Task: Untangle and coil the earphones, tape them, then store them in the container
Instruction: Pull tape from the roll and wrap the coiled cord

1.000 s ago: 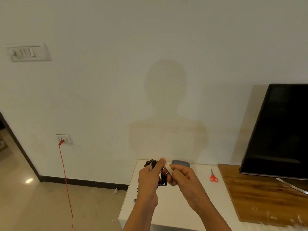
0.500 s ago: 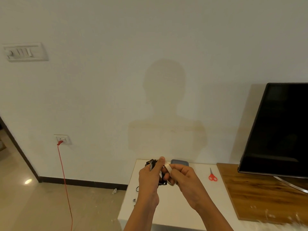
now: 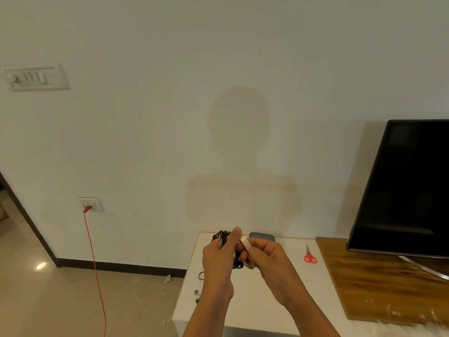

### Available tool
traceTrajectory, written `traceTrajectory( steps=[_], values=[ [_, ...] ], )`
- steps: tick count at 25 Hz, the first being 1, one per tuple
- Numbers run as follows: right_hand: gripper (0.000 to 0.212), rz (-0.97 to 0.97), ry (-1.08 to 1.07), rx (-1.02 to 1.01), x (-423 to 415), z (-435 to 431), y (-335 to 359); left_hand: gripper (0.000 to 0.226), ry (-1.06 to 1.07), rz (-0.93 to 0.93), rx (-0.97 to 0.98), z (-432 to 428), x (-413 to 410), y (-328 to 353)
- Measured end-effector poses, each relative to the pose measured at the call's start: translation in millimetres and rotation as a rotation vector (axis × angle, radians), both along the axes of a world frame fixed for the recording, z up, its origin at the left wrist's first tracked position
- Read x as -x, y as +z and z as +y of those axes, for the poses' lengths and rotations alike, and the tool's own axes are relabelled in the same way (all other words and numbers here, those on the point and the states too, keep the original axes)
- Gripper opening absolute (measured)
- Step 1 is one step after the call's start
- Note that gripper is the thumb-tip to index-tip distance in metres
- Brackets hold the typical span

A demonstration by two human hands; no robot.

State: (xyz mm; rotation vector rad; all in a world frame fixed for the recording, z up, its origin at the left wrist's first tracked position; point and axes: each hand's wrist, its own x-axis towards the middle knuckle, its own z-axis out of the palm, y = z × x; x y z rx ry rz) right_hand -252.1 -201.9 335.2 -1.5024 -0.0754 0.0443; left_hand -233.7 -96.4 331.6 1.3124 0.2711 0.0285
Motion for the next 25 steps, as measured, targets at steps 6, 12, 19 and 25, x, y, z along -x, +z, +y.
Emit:
traceTrajectory(
  steps=[6, 12, 19, 25],
  values=[
    [0.03, -0.002, 0.024, -0.025, 2.2, -2.6, 1.1, 0.028, 0.005, -0.004, -0.006, -1.1, 2.0, 4.6],
    [0.032, -0.026, 0.02, 0.016, 3.9, -3.1, 3.7, 0.028, 0.009, 0.011, -0.032, -1.9, 0.3, 4.5],
    [0.033, 0.042, 0.056, -0.097, 0.1, -5.3, 2.5, 0.029, 0.004, 0.006, -0.001, -1.3, 2.5, 6.2],
    [0.037, 0.099, 0.123, -0.191, -1.3, -14.3, 4.4, 0.036, 0.035, 0.021, -0.018, 0.2, 2.4, 7.5]
  ],
)
